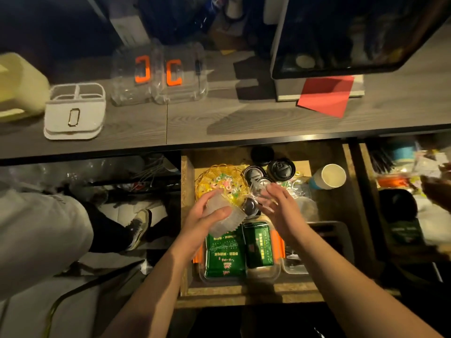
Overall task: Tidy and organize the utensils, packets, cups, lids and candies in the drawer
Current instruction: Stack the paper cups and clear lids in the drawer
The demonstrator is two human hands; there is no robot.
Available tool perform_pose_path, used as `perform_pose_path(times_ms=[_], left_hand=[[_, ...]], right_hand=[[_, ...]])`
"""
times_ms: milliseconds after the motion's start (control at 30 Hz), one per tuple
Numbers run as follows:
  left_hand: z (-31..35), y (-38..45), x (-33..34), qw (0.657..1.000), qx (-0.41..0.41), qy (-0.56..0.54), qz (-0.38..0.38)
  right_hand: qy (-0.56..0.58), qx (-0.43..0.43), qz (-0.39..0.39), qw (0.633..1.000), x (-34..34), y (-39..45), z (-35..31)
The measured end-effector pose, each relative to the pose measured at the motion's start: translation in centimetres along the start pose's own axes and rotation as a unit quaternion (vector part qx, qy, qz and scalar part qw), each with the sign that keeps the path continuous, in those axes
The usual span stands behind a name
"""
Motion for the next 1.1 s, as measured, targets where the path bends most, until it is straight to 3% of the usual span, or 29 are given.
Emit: perform_pose_path(times_ms=[133, 300, 533, 867, 1100], left_hand=[[1.2, -0.5, 1.8, 0.999, 0.029, 0.016, -0.024], [3.0, -0.9, 3.5, 0.993, 0.080, 0.062, -0.062], [4.7, -1.2, 4.3, 0.987, 0.109, 0.100, -0.069], [4.6, -1.2, 4.6, 0.980, 0.144, 0.120, -0.063], [2.1, -0.5, 6.5, 0.980, 0.108, 0.150, -0.078]], right_hand=[[0.022, -0.006, -0.091, 0.996, 0.8, -4.3, -0.2], [-0.105, -0.071, -0.029, 0.991, 2.1, -7.5, -0.9], [-0.105, -0.072, -0.055, 0.990, 3.1, -8.6, -1.2], [-0.121, 0.012, -0.100, 0.987, 3.9, -9.4, -0.4], [-0.100, 0.105, -0.156, 0.977, 0.7, -8.7, -1.7]])
Point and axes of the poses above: each hand's wrist, its own y-axis towards the middle knuckle, its own x-axis out of the palm, z = x × y, the point moved 2 cm from there along y, towards the middle knuckle, and after that the axes turned 14 degrees about x, right-handed, at the moved point
